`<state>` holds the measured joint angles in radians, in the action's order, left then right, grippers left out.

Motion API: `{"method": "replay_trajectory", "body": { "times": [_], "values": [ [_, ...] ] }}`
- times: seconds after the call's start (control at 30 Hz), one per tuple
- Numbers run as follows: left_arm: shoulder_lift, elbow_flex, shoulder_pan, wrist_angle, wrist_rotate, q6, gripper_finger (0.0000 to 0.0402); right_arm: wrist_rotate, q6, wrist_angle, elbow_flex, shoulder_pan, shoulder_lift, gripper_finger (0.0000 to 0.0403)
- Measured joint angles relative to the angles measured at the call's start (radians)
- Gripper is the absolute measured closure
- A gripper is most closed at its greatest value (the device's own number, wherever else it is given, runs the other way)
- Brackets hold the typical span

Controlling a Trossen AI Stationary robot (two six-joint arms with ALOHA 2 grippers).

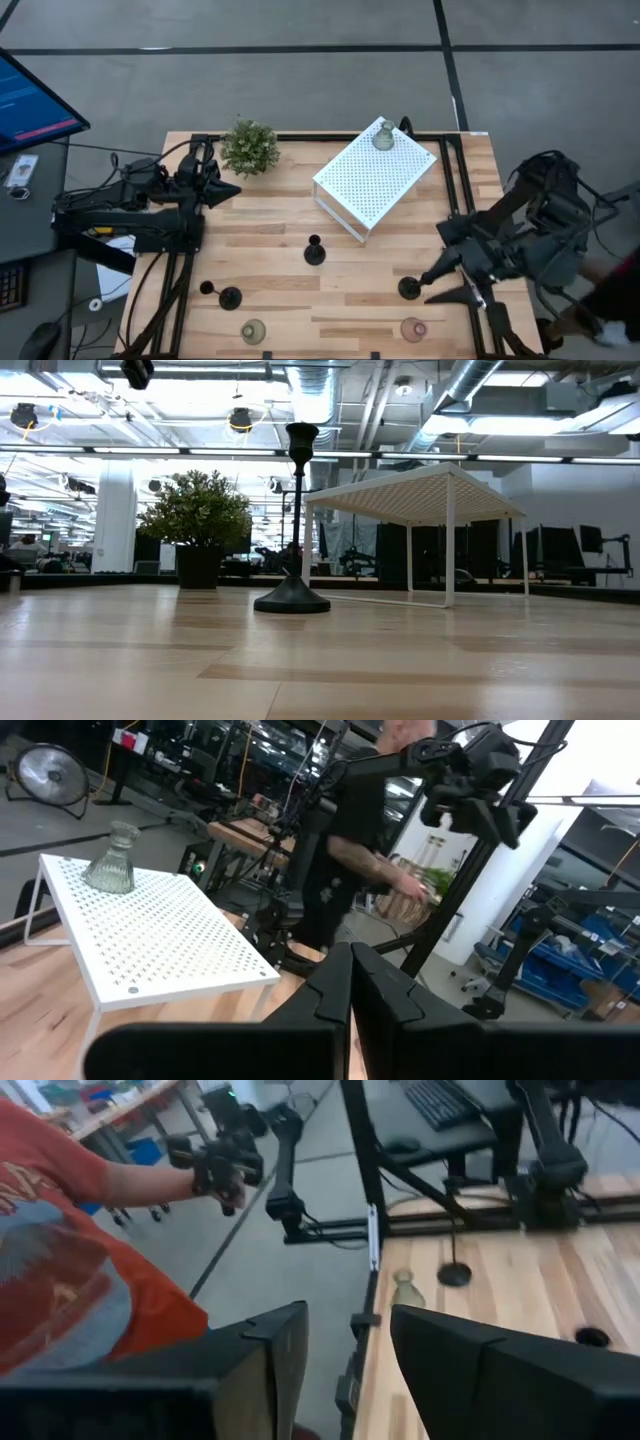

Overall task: Pick & Place candle stick holders
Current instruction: Put the pink glass candle holder on the shelf aligned with the other green candle holder

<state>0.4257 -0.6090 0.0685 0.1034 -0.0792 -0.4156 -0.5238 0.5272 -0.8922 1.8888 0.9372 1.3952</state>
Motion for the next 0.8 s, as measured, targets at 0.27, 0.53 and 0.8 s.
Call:
{"method": "replay_trajectory", "body": {
  "times": [0.27, 0.53, 0.8],
  "values": [
    [0.037, 0.000, 0.000, 0.000, 0.004, 0.000, 0.0395, -0.027, -0.011, 0.048, -0.009, 0.039, 0.015, 0.0268],
    [0.068, 0.000, 0.000, 0.000, 0.004, -0.011, 0.0397, -0.027, 0.003, 0.072, -0.010, 0.038, 0.040, 0.0265],
    [0.064, 0.000, 0.000, -0.013, -0.073, -0.039, 0.0393, -0.060, -0.003, 0.185, -0.008, 0.006, 0.102, 0.0280]
  ]
}}
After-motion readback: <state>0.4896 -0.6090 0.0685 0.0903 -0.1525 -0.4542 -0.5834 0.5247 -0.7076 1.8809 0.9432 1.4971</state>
